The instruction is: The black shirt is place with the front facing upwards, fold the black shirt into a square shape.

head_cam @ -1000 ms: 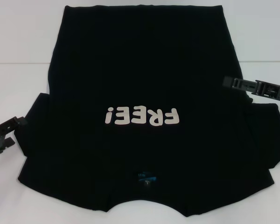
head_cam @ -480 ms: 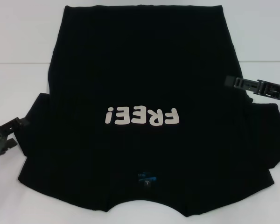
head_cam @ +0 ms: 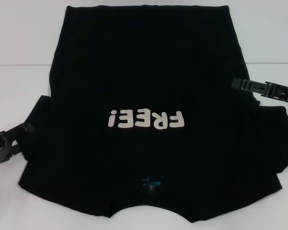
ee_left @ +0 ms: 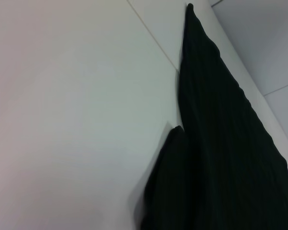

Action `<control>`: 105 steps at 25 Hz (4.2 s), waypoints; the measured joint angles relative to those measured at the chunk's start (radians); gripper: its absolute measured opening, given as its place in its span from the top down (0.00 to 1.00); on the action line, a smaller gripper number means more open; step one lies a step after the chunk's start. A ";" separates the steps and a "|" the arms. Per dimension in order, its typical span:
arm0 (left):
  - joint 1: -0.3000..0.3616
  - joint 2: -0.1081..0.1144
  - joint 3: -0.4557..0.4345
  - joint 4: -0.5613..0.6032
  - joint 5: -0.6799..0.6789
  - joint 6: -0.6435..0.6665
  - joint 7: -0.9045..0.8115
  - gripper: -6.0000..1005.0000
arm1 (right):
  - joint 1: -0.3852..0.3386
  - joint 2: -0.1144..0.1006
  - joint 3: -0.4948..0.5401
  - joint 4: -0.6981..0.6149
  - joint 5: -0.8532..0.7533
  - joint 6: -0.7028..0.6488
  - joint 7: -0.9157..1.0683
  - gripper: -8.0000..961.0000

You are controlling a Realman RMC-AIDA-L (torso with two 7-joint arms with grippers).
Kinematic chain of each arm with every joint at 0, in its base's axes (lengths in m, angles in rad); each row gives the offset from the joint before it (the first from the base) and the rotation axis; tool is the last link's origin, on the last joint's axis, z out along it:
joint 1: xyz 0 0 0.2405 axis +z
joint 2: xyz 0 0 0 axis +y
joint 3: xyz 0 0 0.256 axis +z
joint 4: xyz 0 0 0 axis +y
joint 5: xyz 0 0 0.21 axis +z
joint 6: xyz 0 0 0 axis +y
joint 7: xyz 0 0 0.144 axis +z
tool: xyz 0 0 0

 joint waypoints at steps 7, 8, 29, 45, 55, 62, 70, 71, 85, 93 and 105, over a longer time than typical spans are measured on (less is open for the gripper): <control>-0.013 -0.002 0.002 0.000 0.000 0.006 0.000 0.06 | -0.003 0.000 0.001 0.000 0.000 -0.001 0.000 0.16; -0.015 -0.003 0.003 0.000 0.000 0.006 0.000 0.06 | -0.004 0.000 0.001 0.000 0.000 -0.001 0.000 0.16; -0.040 -0.002 0.029 0.002 -0.001 -0.050 -0.011 0.09 | -0.008 -0.001 0.011 0.000 0.002 -0.016 0.000 0.16; -0.035 -0.005 0.160 0.057 0.000 -0.102 -0.013 0.19 | -0.012 -0.003 0.014 0.000 0.001 -0.024 0.000 0.17; -0.018 -0.039 0.168 0.128 0.006 -0.121 -0.022 0.25 | -0.018 -0.005 0.020 0.000 0.003 -0.024 0.000 0.17; -0.032 -0.039 0.168 0.138 0.074 -0.144 -0.071 0.37 | -0.019 -0.005 0.021 -0.001 0.003 -0.024 0.000 0.17; -0.025 -0.065 0.171 0.197 0.074 -0.139 -0.071 0.73 | -0.020 -0.006 0.039 0.000 0.003 -0.038 -0.001 0.17; -0.025 -0.068 0.172 0.200 0.077 -0.140 -0.071 0.76 | -0.020 -0.006 0.040 0.000 0.003 -0.039 -0.001 0.17; -0.025 -0.065 0.176 0.219 0.108 -0.134 -0.091 0.91 | -0.021 -0.006 0.040 0.000 0.003 -0.039 -0.002 0.18; -0.033 -0.054 0.180 0.220 0.114 -0.107 -0.087 0.86 | -0.023 -0.005 0.040 0.000 0.006 -0.039 -0.006 0.18; -0.032 -0.058 0.175 0.256 0.111 -0.118 -0.092 0.55 | -0.027 -0.006 0.040 0.000 0.011 -0.039 -0.006 0.18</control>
